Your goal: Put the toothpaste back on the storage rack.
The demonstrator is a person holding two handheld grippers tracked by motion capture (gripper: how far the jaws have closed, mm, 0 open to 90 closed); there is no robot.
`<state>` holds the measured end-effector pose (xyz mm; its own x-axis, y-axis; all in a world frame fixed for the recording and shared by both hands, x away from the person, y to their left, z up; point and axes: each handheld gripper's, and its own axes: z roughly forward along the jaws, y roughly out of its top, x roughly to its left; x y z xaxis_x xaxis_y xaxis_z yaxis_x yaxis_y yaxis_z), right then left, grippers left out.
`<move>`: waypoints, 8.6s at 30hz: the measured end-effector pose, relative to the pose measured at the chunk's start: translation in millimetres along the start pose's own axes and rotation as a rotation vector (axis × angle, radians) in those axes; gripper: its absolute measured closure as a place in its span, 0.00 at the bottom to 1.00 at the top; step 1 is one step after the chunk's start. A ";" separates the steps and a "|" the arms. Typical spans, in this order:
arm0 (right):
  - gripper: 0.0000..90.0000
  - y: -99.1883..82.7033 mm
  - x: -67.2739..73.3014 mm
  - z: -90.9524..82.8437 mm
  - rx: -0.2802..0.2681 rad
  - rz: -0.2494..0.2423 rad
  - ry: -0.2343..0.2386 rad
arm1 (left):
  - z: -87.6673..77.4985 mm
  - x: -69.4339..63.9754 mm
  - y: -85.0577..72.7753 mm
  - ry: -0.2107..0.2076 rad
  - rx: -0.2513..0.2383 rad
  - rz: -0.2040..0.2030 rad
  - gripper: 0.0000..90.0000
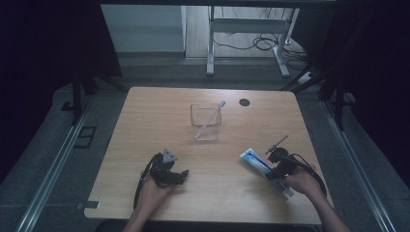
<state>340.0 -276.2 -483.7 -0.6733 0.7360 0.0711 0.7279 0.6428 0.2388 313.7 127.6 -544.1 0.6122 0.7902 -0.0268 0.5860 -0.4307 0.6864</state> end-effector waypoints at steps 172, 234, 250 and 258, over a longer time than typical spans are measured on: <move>0.81 238.2 38.7 -8.0 -0.811 -0.015 -0.038 | -0.3 0.6 0.1 0.001 0.004 0.007 0.15; 0.69 230.5 36.3 39.5 -0.634 -0.101 -0.008 | -0.2 0.4 0.1 0.001 0.003 0.005 0.15; 0.63 228.8 35.4 30.1 -0.654 -0.098 0.002 | -0.2 0.4 0.1 0.000 0.003 0.006 0.15; 0.58 227.4 36.1 28.3 -0.650 -0.108 -0.012 | -0.2 0.3 0.1 0.000 0.003 0.005 0.15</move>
<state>484.9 -97.5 -454.2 -0.7340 0.6791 0.0043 0.4268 0.4564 0.7808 313.8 127.9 -543.9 0.6153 0.7880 -0.0232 0.5845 -0.4362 0.6842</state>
